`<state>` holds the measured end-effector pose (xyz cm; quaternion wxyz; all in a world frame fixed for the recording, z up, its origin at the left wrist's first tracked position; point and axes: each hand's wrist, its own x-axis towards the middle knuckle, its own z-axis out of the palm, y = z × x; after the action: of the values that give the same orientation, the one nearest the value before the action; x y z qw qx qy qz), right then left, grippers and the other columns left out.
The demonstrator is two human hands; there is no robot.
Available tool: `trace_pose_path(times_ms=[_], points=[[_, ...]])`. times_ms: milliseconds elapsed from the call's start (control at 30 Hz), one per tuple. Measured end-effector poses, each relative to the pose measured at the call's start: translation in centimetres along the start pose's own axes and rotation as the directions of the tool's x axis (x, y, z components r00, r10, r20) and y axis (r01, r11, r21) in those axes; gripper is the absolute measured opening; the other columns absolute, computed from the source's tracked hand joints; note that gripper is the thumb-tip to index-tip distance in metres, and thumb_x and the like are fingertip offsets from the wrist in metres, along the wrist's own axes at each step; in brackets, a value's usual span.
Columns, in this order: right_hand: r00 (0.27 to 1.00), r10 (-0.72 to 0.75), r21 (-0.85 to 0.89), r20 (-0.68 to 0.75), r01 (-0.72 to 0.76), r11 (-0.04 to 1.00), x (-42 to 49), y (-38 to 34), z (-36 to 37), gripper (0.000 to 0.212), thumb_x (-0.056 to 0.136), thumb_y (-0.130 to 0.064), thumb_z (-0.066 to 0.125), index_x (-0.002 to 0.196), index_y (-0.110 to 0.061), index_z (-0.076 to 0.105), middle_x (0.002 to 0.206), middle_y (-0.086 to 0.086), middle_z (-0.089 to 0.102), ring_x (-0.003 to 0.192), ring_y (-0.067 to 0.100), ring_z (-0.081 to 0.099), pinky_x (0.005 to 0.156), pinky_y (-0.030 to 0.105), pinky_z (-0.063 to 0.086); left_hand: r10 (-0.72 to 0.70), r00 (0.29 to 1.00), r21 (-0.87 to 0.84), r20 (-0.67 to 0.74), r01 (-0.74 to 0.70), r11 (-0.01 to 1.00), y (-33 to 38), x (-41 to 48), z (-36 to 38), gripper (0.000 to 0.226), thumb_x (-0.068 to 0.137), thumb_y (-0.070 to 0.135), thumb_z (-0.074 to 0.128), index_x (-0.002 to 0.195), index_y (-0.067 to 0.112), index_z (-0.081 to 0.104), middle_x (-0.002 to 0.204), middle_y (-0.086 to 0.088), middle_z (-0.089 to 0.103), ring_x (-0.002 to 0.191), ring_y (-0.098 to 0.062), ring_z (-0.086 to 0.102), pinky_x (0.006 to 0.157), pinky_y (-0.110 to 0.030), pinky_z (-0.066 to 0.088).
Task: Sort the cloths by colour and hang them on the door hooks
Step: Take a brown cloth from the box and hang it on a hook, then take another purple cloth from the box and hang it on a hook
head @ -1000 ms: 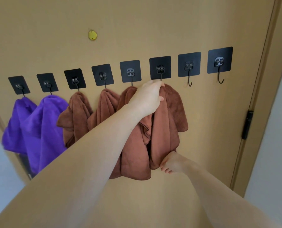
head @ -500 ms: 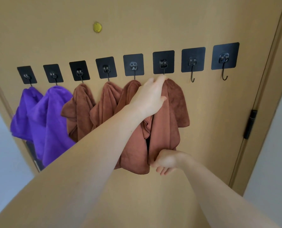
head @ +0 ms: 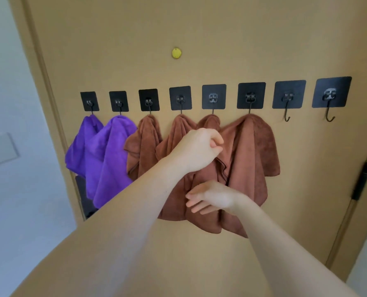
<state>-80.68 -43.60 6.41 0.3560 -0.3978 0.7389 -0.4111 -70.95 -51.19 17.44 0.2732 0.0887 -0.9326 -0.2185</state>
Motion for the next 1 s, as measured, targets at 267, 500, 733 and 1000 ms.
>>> trace_pose_path(times_ms=[267,500,733,1000], points=[[0.978,-0.192,0.069,-0.081,0.198,0.978,1.3,-6.2,10.9,0.019,0.097,-0.016,0.062,0.109,-0.007,0.074,0.101,0.004,0.079,0.096,0.017,0.075,0.093,0.033,0.055,-0.189,0.972,-0.095,-0.14,0.176,0.98,-6.3,-11.0,-7.1,0.013,0.095,0.023,0.067,0.105,0.026,0.075,0.087,0.014,0.075,0.082,0.002,0.067,0.077,-0.013,0.05],[0.961,-0.269,0.027,-0.065,0.272,0.962,1.9,-9.3,21.2,0.016,0.094,-0.015,0.063,0.097,-0.007,0.077,0.094,0.011,0.078,0.082,0.016,0.071,0.079,0.03,0.051,-0.364,0.897,-0.185,-0.251,0.325,0.927,-11.1,-21.2,-12.8,0.011,0.095,0.025,0.066,0.099,0.028,0.075,0.096,0.01,0.077,0.089,0.0,0.068,0.088,-0.026,0.054],[0.95,-0.312,0.013,-0.019,0.312,0.95,0.2,-13.1,30.5,0.015,0.092,-0.015,0.064,0.085,-0.013,0.077,0.08,-0.004,0.078,0.079,0.01,0.073,0.083,0.03,0.053,-0.508,0.798,-0.242,-0.326,0.449,0.86,-14.6,-31.7,-17.9,0.012,0.096,0.024,0.064,0.093,0.03,0.074,0.088,0.017,0.074,0.082,0.001,0.067,0.078,-0.018,0.051],[0.942,-0.325,0.054,0.088,0.321,0.946,-3.0,-15.6,41.4,0.017,0.094,-0.022,0.064,0.086,-0.019,0.078,0.086,-0.012,0.078,0.082,0.003,0.073,0.095,0.041,0.054,-0.671,0.604,-0.339,-0.43,0.582,0.74,-18.0,-44.0,-21.2,0.009,0.098,0.033,0.063,0.097,0.035,0.072,0.088,0.022,0.072,0.089,-0.001,0.068,0.084,-0.027,0.054]])
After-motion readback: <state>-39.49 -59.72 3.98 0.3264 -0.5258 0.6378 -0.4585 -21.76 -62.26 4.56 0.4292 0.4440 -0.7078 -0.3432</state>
